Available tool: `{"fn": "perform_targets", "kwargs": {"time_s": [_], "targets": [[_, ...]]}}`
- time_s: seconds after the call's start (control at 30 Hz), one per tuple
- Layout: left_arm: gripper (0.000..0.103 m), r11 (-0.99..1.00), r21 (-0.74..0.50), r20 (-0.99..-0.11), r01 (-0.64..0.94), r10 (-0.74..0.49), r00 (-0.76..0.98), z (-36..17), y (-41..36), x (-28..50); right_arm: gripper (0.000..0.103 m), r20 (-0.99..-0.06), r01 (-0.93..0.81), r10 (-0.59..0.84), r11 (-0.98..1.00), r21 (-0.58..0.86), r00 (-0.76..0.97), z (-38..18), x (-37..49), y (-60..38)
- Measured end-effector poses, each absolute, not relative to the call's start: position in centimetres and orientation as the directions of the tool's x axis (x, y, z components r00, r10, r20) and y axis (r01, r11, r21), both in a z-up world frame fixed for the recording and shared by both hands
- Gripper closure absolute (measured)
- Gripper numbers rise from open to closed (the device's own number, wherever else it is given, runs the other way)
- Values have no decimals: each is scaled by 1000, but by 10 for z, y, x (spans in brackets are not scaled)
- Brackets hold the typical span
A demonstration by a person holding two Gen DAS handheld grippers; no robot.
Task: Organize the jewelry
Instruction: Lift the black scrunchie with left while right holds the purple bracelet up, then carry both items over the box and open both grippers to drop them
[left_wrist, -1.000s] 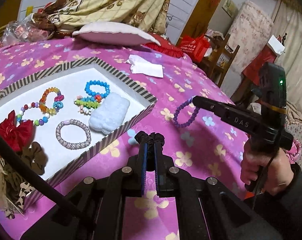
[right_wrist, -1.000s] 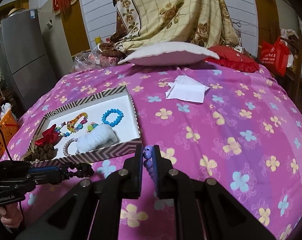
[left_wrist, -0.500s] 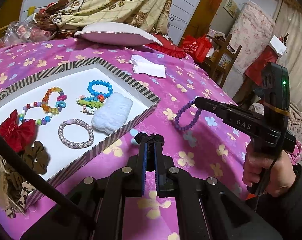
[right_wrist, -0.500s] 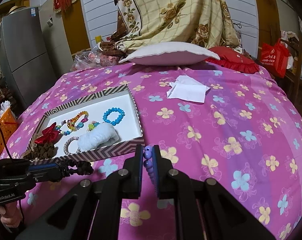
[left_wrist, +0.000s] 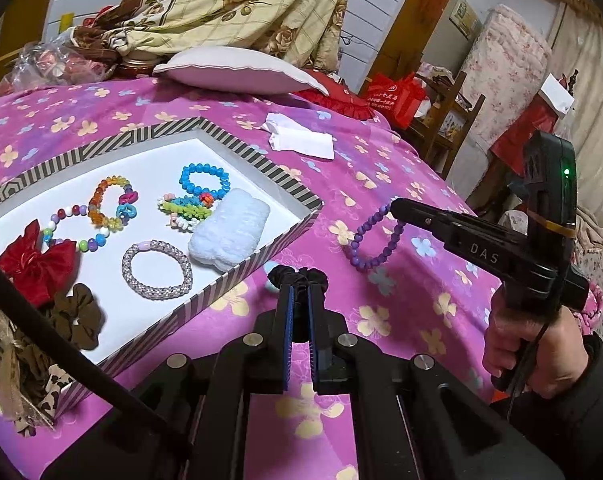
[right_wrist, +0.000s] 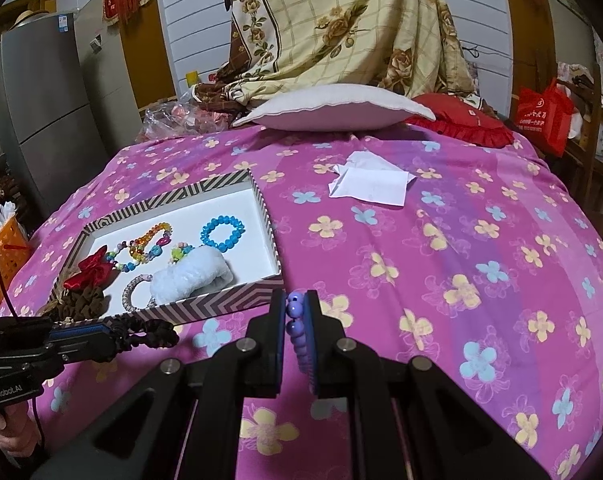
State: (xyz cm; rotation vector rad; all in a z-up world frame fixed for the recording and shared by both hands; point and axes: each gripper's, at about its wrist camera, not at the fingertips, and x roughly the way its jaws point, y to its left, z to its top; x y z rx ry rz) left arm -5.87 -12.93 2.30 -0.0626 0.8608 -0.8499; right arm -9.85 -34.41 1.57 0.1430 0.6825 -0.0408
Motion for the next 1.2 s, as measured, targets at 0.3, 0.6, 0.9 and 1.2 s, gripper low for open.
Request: {"fn": "perform_targets", "kwargs": {"time_s": [0.3,0.6,0.9,1.2], "targets": [[103,667,-398,-577,630,-716,394,37,-116,-56,94,-576,95,-6,988,124,818,30,-103,-340],[103,699,-455,-465,551,-715,522,71,-87,-8,94,-459,36,57,981,191,887,52,-95,-327],[103,793,-482,-516,373,-600,611,52,-60,76,94,-448,-48,141,976,213,883,54,-51,-295],[103,846,-475,-610,240,-514,603,15,-32,109,94,-550,-121,242,961,248,800,41,43,-255]]}}
